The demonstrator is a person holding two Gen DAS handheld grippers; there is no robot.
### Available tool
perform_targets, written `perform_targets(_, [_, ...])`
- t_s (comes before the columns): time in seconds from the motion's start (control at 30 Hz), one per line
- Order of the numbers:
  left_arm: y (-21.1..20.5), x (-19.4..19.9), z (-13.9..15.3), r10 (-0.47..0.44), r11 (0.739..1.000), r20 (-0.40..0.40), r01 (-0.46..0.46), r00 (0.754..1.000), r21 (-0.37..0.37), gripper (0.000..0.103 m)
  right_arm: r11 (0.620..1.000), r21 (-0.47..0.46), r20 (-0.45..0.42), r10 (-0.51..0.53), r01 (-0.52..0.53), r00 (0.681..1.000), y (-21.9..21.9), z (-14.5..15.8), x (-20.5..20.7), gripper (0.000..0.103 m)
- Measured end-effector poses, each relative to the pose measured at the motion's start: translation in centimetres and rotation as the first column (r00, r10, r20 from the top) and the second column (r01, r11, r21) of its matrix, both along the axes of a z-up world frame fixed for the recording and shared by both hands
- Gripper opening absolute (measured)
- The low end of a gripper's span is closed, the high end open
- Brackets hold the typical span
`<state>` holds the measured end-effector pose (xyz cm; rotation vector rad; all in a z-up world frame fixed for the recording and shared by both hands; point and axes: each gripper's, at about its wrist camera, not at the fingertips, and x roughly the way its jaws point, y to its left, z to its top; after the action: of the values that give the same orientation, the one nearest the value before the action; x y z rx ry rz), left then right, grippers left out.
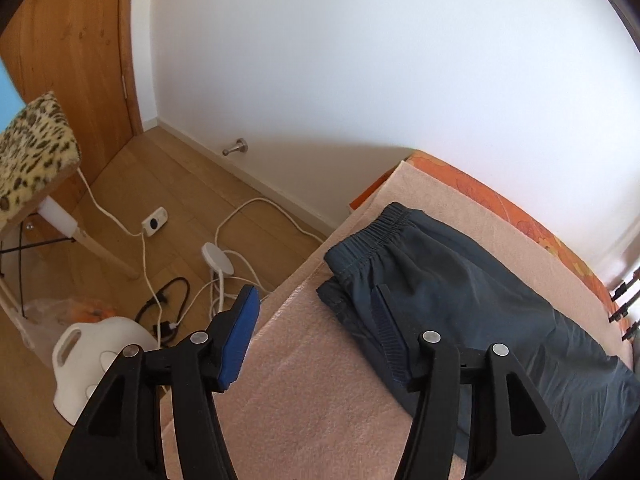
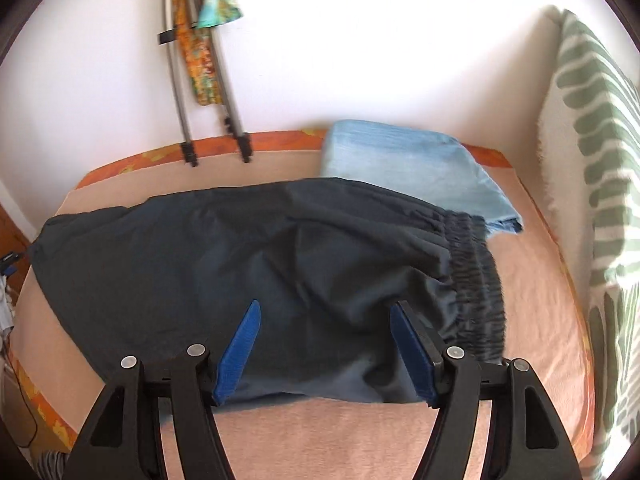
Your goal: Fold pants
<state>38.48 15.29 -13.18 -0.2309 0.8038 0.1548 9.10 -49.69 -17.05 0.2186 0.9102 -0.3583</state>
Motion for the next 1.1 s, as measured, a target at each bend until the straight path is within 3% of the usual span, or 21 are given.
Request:
perform_targets(0.1, [-4.4,-1.8,1.6,-0.168,0.986,0.009,0.168,0.986,0.002,0.057,0.980,0.076,-0.007,-0.183,0.183,0.983,-5.1,-1.9,-4.2,0.070])
perform_targets(0.2, [-11.1,-3.9,2.7,-0.378,0.925,0.005,0.378,0.926,0.036,0.063,0.946,0.159,0.009,-0.287,0.282,0.958,-8.2,-3.4,-7.0,0.070])
perform_targets(0.3, [-18.1,-7.0,3.3,-0.565,0.822,0.000,0.563,0.825,0.087,0.063,0.921,0.232,0.014,-0.324,0.312,0.946,-9.7,-4.7,-7.9,0.070])
perform_targets(0.5, [-29.3,-14.0,3.3,-0.815,0.573,-0.059,0.817,0.576,0.061,0.063,0.893,0.318,0.036,-0.346,0.317,0.938,-10.2,-6.5,-8.0,0.076])
perform_targets(0.73, [-38.0,-20.8,2.1,-0.938,0.316,-0.128,0.947,0.321,0.058,0.063,0.853,0.423,0.049,-0.359,0.307,0.932,-10.8,-8.2,-7.6,0.079])
perform_targets(0.87, [-41.9,-24.1,0.8,-0.959,0.179,-0.198,0.976,0.201,0.122,0.063,0.824,0.477,0.058,-0.376,0.305,0.925,-11.3,-9.1,-7.5,0.079])
perform_targets(1.0, [-44.8,-26.3,-1.0,-0.957,0.087,-0.259,0.982,0.129,0.168,0.063,0.789,0.537,0.069,-0.396,0.300,0.916,-12.2,-10.1,-7.4,0.079])
perform_targets(1.1, [-46.2,-27.6,-2.6,-0.947,0.024,-0.306,0.969,0.101,0.246,0.063,0.755,0.587,0.083,-0.414,0.291,0.906,-12.7,-11.0,-7.2,0.079])
